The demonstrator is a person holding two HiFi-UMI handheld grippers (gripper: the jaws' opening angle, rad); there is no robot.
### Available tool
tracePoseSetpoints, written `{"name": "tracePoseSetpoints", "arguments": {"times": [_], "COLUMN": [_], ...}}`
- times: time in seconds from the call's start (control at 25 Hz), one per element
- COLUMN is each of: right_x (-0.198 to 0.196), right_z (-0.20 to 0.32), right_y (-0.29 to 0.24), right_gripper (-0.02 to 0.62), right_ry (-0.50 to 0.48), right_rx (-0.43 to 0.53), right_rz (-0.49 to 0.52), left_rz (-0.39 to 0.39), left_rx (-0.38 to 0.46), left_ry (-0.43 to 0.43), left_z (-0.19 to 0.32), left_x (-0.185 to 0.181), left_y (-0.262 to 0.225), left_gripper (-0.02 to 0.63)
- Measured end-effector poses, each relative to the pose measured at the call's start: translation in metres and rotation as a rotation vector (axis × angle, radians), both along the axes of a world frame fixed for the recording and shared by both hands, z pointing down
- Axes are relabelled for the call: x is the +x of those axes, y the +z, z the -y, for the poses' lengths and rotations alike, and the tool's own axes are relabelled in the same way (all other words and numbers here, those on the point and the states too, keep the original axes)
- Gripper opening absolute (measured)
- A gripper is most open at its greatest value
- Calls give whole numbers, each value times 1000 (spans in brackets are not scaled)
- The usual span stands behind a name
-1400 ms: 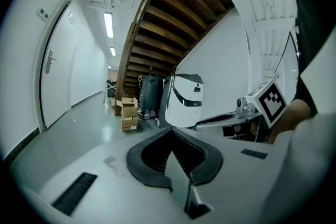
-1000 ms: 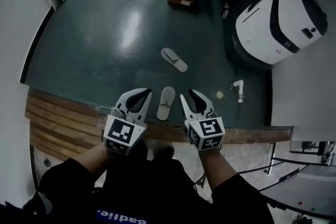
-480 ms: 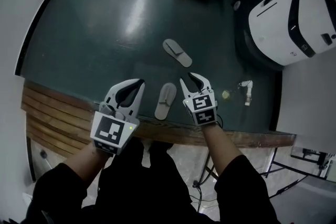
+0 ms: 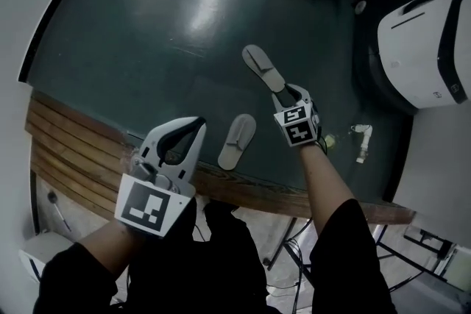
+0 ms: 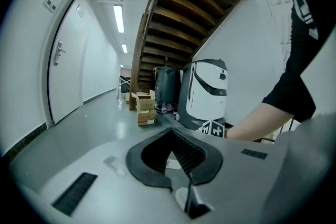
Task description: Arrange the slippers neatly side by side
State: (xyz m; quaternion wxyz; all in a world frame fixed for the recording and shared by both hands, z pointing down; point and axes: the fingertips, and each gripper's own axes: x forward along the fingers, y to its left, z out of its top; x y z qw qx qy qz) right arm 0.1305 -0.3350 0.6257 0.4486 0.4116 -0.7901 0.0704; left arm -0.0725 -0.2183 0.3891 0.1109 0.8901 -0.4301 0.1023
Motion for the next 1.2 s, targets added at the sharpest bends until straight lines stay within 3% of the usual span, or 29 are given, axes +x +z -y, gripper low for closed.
{"name": "tracePoseSetpoints", "arguments": {"times": [0.24,0.52,0.68,0.96,1.2], "right_x": [4,13,9,5,6], "right_z": [35,73,97,119,147], "right_y": [78,155,190,245,282], "right_gripper": [137,137,137,137,137], "right_ry": [-37,-48,-32,-97,-136], "right_rx": [-62,-95,-94,-95,-66], "right_rz": [-83,-157,-159,-240,-301], "left_rz": [14,55,56,41,108], "left_rx": [8,51,45,21,34], "left_ry": [-34,-17,-26,-16,42], "left_z": [38,68,77,83,92], "left_x": [-5,-11,-18,-8,-3], "left_y": [47,97,126,165,200], "left_gripper": [0,0,0,0,0]}}
